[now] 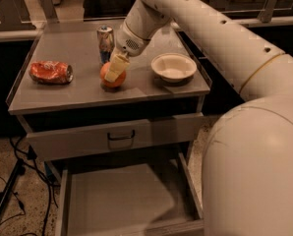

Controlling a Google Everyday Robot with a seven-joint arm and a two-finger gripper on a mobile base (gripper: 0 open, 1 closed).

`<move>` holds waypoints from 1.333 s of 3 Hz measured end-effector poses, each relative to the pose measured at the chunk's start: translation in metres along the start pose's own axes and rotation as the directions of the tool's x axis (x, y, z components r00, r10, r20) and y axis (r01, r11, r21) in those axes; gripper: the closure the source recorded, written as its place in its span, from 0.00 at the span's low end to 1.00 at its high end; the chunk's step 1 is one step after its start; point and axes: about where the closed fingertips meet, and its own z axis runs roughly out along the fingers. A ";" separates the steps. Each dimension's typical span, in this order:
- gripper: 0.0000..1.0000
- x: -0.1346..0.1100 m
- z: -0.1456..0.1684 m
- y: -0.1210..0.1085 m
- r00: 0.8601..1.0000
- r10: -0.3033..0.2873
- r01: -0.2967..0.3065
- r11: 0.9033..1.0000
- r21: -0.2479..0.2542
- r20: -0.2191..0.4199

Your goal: Pick orange from middle drawer and place on counter

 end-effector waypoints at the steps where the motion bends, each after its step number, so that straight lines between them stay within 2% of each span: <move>1: 1.00 0.002 0.006 -0.001 1.000 -0.003 0.003 1.000 -0.030 -0.018; 2: 1.00 0.005 0.010 0.000 1.000 0.005 -0.006 0.999 -0.051 -0.023; 3: 0.81 0.005 0.010 0.000 1.000 0.005 -0.006 0.999 -0.051 -0.023; 4: 0.58 0.005 0.010 0.000 1.000 0.005 -0.006 0.999 -0.052 -0.023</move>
Offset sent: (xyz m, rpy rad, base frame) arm 0.0012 -0.0041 -0.0106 -0.0237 0.0702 0.0199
